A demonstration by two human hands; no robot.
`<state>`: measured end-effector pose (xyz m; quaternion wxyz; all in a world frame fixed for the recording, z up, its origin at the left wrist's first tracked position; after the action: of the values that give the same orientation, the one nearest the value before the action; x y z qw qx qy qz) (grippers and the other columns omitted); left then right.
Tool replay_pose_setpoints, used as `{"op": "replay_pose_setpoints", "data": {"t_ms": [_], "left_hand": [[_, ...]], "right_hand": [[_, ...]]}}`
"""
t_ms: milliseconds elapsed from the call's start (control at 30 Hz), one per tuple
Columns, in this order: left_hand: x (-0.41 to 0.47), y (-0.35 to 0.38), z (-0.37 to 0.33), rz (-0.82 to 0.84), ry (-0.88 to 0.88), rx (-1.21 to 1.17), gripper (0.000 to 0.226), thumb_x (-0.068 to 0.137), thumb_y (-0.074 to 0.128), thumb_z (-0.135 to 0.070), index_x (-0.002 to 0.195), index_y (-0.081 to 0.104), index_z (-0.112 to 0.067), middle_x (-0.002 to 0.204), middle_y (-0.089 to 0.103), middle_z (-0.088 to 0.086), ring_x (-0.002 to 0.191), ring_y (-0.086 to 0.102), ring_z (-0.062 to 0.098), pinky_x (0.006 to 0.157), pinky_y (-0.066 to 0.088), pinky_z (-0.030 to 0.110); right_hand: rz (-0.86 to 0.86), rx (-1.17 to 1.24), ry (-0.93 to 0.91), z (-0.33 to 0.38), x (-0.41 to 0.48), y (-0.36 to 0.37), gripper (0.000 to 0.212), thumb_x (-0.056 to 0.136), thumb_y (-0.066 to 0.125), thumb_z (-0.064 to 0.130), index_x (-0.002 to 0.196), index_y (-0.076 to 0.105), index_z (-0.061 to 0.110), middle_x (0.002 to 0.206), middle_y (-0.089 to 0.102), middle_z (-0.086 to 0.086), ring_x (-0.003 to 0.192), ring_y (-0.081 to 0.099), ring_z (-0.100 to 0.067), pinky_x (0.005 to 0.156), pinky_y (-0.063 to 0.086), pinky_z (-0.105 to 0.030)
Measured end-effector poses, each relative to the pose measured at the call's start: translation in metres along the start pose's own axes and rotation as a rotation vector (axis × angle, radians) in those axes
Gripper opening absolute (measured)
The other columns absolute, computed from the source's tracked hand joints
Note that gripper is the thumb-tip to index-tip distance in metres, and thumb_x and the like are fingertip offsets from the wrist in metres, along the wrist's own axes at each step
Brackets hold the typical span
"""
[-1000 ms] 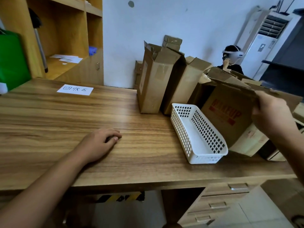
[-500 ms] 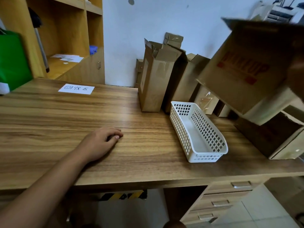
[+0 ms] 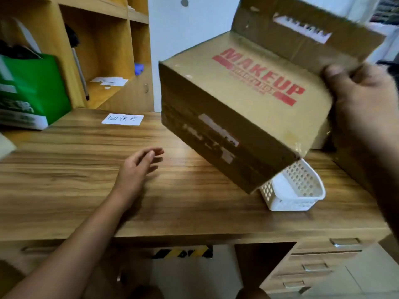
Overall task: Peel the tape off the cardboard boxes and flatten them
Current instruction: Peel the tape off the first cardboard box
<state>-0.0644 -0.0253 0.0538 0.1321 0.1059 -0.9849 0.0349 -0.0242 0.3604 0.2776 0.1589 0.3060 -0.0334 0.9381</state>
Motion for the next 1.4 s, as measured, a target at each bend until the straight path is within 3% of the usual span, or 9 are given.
{"op": "replay_pose_setpoints", "data": {"t_ms": [133, 267, 400, 567, 733, 800, 900, 1033, 1400], "left_hand": [[-0.013, -0.032, -0.023, -0.178, -0.064, -0.304, 0.031, 0.108, 0.037, -0.031, 0.114, 0.065, -0.020, 0.109, 0.075, -0.001, 0.112, 0.068, 0.022, 0.091, 0.057, 0.038], [-0.018, -0.060, -0.049, -0.167, -0.028, -0.361, 0.056, 0.107, 0.025, -0.048, 0.134, 0.057, -0.013, 0.130, 0.066, 0.006, 0.124, 0.060, 0.022, 0.103, 0.048, 0.043], [-0.024, -0.071, -0.081, -0.138, 0.095, -0.116, 0.043, 0.108, 0.032, -0.039, 0.129, 0.062, -0.018, 0.128, 0.068, 0.000, 0.122, 0.061, 0.016, 0.107, 0.043, 0.044], [-0.034, -0.033, -0.123, 0.022, 0.344, 0.458, 0.028, 0.104, 0.052, -0.026, 0.128, 0.065, -0.028, 0.127, 0.063, -0.018, 0.120, 0.053, -0.009, 0.098, 0.042, 0.012], [-0.029, 0.028, -0.110, 0.339, 0.303, 0.732, 0.039, 0.096, 0.049, -0.056, 0.132, 0.060, -0.046, 0.143, 0.052, -0.023, 0.134, 0.040, -0.006, 0.112, 0.039, 0.036], [-0.026, 0.039, -0.104, 0.362, 0.329, 0.899, 0.045, 0.092, 0.041, -0.064, 0.131, 0.058, -0.052, 0.144, 0.051, -0.023, 0.137, 0.039, -0.001, 0.113, 0.036, 0.044], [-0.024, 0.039, -0.106, 0.280, 0.401, 0.912, 0.039, 0.095, 0.040, -0.052, 0.127, 0.063, -0.049, 0.139, 0.056, -0.022, 0.134, 0.044, -0.001, 0.111, 0.036, 0.040], [-0.027, 0.039, -0.108, 0.241, 0.458, 0.898, 0.039, 0.094, 0.043, -0.037, 0.125, 0.066, -0.044, 0.134, 0.059, -0.023, 0.126, 0.041, -0.012, 0.104, 0.033, 0.029], [-0.022, 0.040, -0.103, 0.248, 0.408, 0.919, 0.042, 0.089, 0.041, -0.041, 0.122, 0.067, -0.046, 0.134, 0.057, -0.029, 0.123, 0.043, -0.010, 0.094, 0.034, 0.030]], "right_hand": [[0.166, 0.030, 0.193, -0.048, -0.024, 0.052, 0.018, 0.105, 0.050, 0.009, 0.112, 0.066, 0.016, 0.112, 0.076, -0.004, 0.103, 0.073, -0.021, 0.086, 0.060, -0.036], [0.285, 0.011, 0.346, -0.090, -0.042, 0.088, 0.019, 0.105, 0.051, 0.012, 0.117, 0.065, 0.006, 0.109, 0.075, -0.010, 0.093, 0.073, -0.022, 0.082, 0.061, -0.038], [0.340, -0.078, 0.419, -0.126, -0.060, 0.110, 0.017, 0.104, 0.054, 0.017, 0.105, 0.071, 0.014, 0.104, 0.078, -0.005, 0.100, 0.074, -0.024, 0.095, 0.058, -0.045], [0.257, -0.077, 0.444, -0.154, -0.071, 0.115, 0.020, 0.103, 0.057, 0.025, 0.111, 0.070, 0.013, 0.104, 0.076, -0.003, 0.100, 0.073, -0.022, 0.095, 0.058, -0.045], [0.213, -0.083, 0.434, -0.162, -0.079, 0.113, 0.027, 0.103, 0.051, 0.040, 0.111, 0.069, 0.021, 0.104, 0.073, 0.004, 0.101, 0.068, -0.015, 0.098, 0.055, -0.048], [0.190, -0.091, 0.437, -0.164, -0.086, 0.103, 0.031, 0.098, 0.050, 0.050, 0.112, 0.067, 0.028, 0.108, 0.070, 0.008, 0.106, 0.064, -0.010, 0.102, 0.052, -0.049], [0.122, -0.086, 0.369, -0.154, -0.103, 0.077, 0.028, 0.098, 0.055, 0.030, 0.125, 0.061, 0.030, 0.117, 0.067, 0.009, 0.114, 0.062, -0.006, 0.104, 0.051, -0.038], [0.225, -0.133, 0.320, -0.152, -0.147, 0.064, 0.035, 0.099, 0.050, -0.001, 0.117, 0.066, 0.024, 0.109, 0.070, 0.008, 0.105, 0.066, -0.005, 0.099, 0.055, -0.036], [0.322, -0.190, 0.310, -0.184, -0.166, 0.071, 0.035, 0.103, 0.053, 0.014, 0.133, 0.064, 0.030, 0.120, 0.069, 0.012, 0.110, 0.066, -0.007, 0.097, 0.057, -0.040]]}}
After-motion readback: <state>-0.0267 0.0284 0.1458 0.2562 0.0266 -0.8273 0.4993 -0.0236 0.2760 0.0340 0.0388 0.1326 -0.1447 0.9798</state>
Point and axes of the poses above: each hand's wrist, its own x-axis towards the middle knuckle, its own y-axis out of the palm, z = x × y, the point moved 9 cm from there along x, towards the middle knuckle
